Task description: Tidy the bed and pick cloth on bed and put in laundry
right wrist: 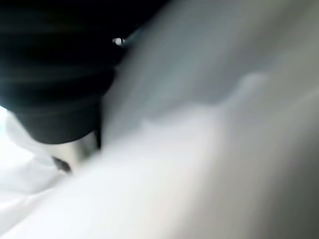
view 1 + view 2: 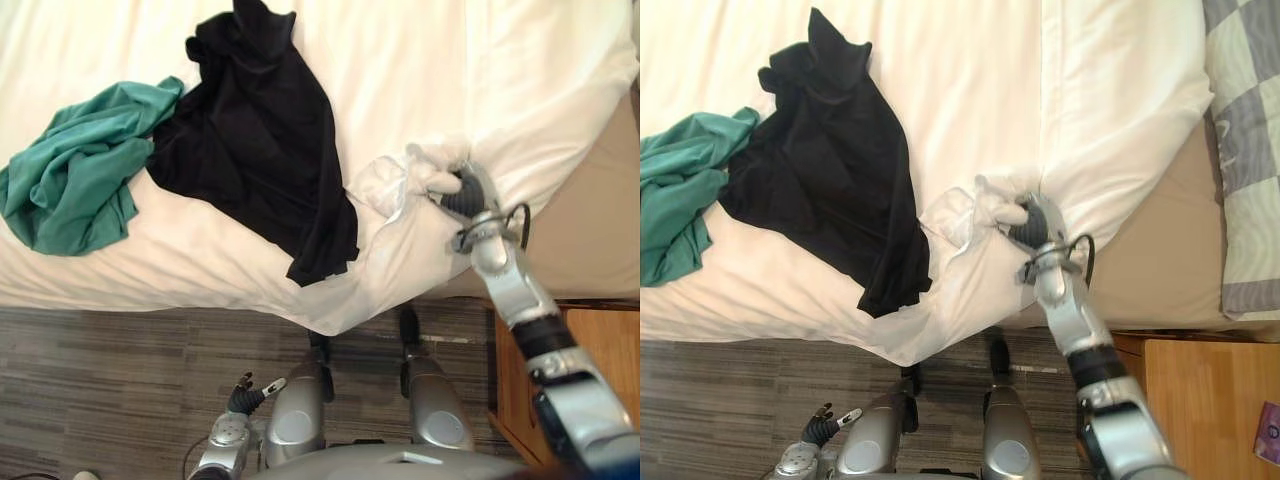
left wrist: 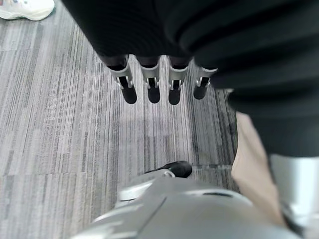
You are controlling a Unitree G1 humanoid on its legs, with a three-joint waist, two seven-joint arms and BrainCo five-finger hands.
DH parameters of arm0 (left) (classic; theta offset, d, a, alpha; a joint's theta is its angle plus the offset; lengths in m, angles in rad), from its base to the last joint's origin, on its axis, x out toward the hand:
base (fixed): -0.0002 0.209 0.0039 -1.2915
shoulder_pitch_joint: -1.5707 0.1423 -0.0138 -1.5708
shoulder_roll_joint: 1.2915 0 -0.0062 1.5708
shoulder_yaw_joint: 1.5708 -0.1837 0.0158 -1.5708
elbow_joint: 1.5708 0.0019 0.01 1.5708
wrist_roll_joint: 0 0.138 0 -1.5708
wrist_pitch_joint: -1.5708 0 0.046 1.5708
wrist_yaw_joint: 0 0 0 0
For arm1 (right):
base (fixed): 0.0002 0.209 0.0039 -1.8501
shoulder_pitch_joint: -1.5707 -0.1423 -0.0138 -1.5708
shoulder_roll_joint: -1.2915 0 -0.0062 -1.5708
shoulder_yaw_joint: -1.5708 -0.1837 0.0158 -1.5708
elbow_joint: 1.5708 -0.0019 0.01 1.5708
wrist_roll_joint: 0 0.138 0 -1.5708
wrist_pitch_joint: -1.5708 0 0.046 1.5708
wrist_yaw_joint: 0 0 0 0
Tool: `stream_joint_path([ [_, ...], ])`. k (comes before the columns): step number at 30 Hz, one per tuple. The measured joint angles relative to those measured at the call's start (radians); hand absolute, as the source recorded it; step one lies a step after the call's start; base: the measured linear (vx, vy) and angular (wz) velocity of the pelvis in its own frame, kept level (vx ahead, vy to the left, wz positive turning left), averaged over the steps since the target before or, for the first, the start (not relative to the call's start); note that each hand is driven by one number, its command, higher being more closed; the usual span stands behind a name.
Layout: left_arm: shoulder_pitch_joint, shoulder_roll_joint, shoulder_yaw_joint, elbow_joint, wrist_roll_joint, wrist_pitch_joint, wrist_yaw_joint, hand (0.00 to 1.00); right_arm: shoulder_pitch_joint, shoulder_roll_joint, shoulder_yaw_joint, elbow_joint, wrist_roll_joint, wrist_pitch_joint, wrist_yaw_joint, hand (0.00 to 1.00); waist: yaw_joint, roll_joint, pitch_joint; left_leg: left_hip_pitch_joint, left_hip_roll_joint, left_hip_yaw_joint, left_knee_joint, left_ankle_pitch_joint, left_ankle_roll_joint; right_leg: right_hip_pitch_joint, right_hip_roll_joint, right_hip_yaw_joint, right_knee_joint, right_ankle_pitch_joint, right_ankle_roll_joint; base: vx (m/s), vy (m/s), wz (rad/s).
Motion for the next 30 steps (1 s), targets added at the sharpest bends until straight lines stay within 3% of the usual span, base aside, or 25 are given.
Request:
stream_joint_path([
  [5,0.027,0.012,0.03,0.004,0.012,0.033,0.002,0.0,0.21,0.097,-0.06,-0.008,0.089,-0.02,0.001,1.0,-0.012,-0.052,-0.107,0.095,-0.001,0.029,-0.071,0.006,-0.001,0.055,0.006,0.025,-0.02,-0.013,0.0,0.05,-0.009,-0.15],
  [10,0.033,0.014,0.037,0.006,0.021,0.045,0.001,0.0,0.281,0.118,-0.134,0.048,0.158,-0.031,0.006,1.0,-0.018,-0.066,-0.157,0.153,-0.006,0.053,-0.106,0.009,-0.001,0.102,0.003,0.033,-0.047,-0.012,0.001,0.06,0.008,-0.09],
  [11,0.034,0.014,0.038,0.006,0.021,0.047,0.0,0.0,0.284,0.129,-0.162,0.065,0.174,-0.031,0.011,0.0,-0.02,-0.067,-0.17,0.156,-0.006,0.054,-0.106,0.007,-0.002,0.107,0.003,0.033,-0.051,-0.012,0.001,0.04,-0.007,-0.05],
  [19,0.035,-0.006,0.078,0.006,0.018,0.062,-0.006,0.0,0.315,0.152,-0.338,0.159,0.283,-0.024,0.013,0.0,-0.018,-0.059,-0.189,0.219,0.001,0.125,-0.107,-0.013,-0.008,0.141,0.014,0.089,-0.06,-0.009,0.003,0.01,-0.004,-0.23],
  [26,0.036,-0.028,0.134,0.003,0.001,0.061,-0.006,0.0,0.43,0.151,-0.586,0.118,0.392,0.077,-0.02,0.0,-0.02,-0.054,-0.196,0.224,-0.001,0.166,-0.11,-0.024,-0.003,0.129,0.007,0.114,-0.06,-0.004,0.01,-0.01,-0.001,-0.13],
  [30,0.047,-0.035,0.163,0.002,0.0,0.061,-0.006,0.0,0.503,0.15,-0.733,0.034,0.461,0.089,-0.085,0.0,-0.027,-0.057,-0.207,0.229,-0.001,0.188,-0.112,-0.036,-0.003,0.129,0.002,0.128,-0.059,-0.005,0.012,0.01,0.004,-0.14],
])
